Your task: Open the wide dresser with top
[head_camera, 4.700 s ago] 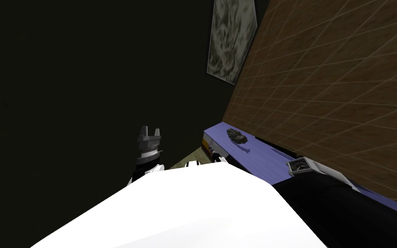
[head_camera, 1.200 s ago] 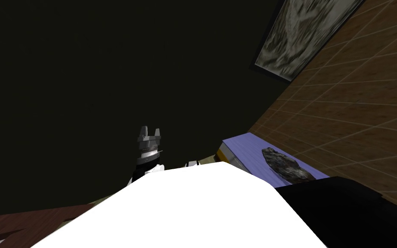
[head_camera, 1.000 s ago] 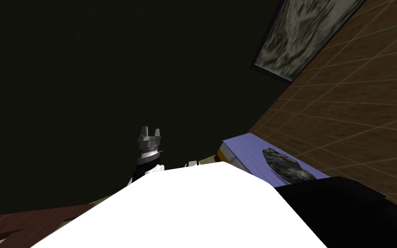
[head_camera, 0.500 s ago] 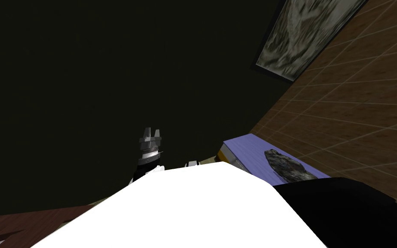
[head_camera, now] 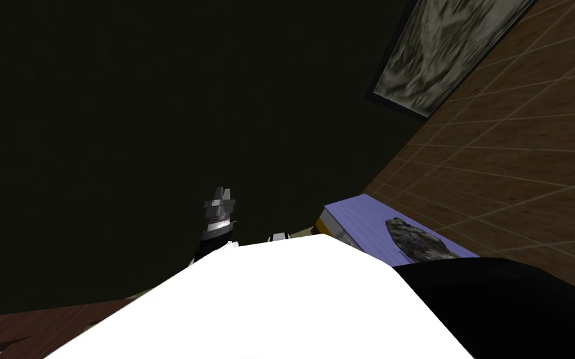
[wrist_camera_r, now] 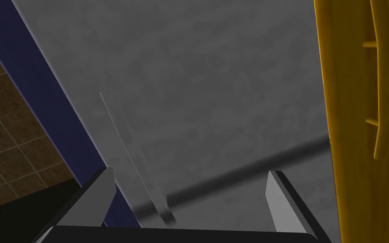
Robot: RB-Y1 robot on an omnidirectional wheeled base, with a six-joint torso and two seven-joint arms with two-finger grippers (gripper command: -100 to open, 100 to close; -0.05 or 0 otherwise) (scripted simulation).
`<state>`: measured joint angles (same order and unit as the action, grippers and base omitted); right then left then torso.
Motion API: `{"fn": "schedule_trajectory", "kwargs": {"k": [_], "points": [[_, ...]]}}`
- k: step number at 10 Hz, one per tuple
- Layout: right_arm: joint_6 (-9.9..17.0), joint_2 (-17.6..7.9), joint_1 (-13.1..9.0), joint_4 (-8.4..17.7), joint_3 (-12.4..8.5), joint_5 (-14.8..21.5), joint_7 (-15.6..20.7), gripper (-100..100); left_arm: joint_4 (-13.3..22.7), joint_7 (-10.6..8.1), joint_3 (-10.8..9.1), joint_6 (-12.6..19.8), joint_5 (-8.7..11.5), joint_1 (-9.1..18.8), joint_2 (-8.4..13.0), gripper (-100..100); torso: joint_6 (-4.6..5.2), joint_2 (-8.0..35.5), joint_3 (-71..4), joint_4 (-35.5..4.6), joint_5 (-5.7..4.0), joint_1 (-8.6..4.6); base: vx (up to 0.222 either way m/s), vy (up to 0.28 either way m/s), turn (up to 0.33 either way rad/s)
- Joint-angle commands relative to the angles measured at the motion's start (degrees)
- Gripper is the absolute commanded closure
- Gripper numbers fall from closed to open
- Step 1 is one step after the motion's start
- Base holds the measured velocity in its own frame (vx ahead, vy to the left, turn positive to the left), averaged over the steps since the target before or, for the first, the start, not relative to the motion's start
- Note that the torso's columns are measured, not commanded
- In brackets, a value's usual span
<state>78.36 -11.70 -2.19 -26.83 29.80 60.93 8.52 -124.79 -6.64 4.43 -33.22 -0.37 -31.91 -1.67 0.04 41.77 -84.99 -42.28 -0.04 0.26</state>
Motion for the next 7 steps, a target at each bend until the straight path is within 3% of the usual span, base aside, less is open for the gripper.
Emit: {"fn": "schedule_trajectory", "kwargs": {"k": [1,2,3,5,7], "points": [[2.3,-0.6,0.0,0.5,0.6,1.0,0.9,-100,0.2,-0.01,0.13,0.0,0.0,-0.2,0.0,0,0.01,0.0,0.0,0.0,0.00,0.02,0.021,0.006,0.008],[2.3,-0.6,0.0,0.1,0.6,1.0,0.9,-100,0.3,-0.03,0.27,0.0,-0.1,-0.4,0.1,0,0.02,0.0,0.0,0.0,0.00,0.06,0.007,0.002,-0.005],[4.3,-0.9,-0.7,2.2,1.2,2.2,1.0,-100,0.4,-0.04,0.37,0.0,-0.1,-0.6,0.1,0,0.01,0.0,0.0,0.0,0.01,0.03,0.019,0.001,0.015],[5.7,-1.2,-1.3,3.6,1.7,3.0,1.1,-100,0.7,-0.05,0.64,0.0,-0.2,-0.9,0.2,0,-0.01,0.0,0.0,0.0,0.02,0.07,0.026,0.006,0.018],[5.4,-1.0,-1.4,4.0,1.6,2.9,0.6,-100,0.9,-0.06,0.92,0.0,-0.3,-1.3,0.3,0,0.01,0.0,0.0,0.0,0.05,0.11,0.001,-0.001,0.006]]}}
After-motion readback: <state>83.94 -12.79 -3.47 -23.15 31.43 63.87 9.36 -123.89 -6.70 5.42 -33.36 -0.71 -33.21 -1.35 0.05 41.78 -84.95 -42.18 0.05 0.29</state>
